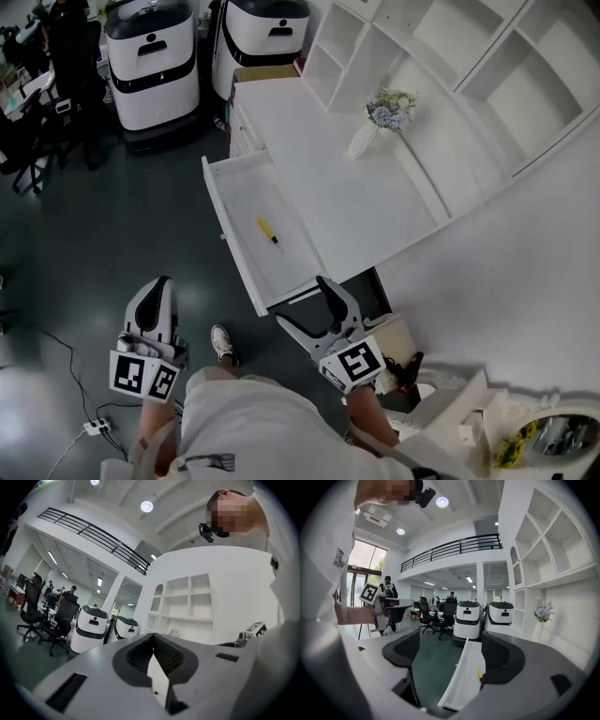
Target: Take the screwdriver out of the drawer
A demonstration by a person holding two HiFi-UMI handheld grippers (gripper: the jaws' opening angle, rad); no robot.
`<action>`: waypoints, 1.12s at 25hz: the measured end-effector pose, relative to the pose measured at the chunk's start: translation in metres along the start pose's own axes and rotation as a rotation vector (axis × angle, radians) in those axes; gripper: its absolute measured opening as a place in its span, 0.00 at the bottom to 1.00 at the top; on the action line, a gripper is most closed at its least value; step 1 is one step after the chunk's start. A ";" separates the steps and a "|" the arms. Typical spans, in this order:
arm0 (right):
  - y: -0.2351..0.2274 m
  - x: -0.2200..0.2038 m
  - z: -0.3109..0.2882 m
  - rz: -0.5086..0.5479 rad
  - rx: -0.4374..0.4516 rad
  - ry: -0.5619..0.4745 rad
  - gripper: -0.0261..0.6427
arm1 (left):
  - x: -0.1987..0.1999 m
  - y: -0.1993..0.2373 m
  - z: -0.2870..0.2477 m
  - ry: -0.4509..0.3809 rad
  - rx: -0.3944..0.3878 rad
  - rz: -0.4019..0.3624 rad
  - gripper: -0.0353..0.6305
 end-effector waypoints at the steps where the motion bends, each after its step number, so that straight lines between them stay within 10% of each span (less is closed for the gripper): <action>1: -0.006 0.005 -0.014 0.005 -0.016 0.008 0.65 | 0.003 0.012 -0.014 -0.003 -0.016 0.005 0.08; 17: -0.090 0.009 -0.091 -0.039 -0.240 0.106 0.65 | -0.019 0.078 -0.155 0.074 -0.183 0.072 0.08; 28: -0.156 -0.036 -0.134 -0.043 -0.132 0.174 0.65 | -0.014 0.067 -0.189 0.081 -0.069 0.025 0.08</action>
Point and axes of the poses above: the fingertips, and each gripper's own axes: z backward along the fingers, y to its left, x out of its top, the point moved 3 cm from there along z, backward along the fingers, and after that the axes turned 6 degrees about -x, right-handed, at the moved point
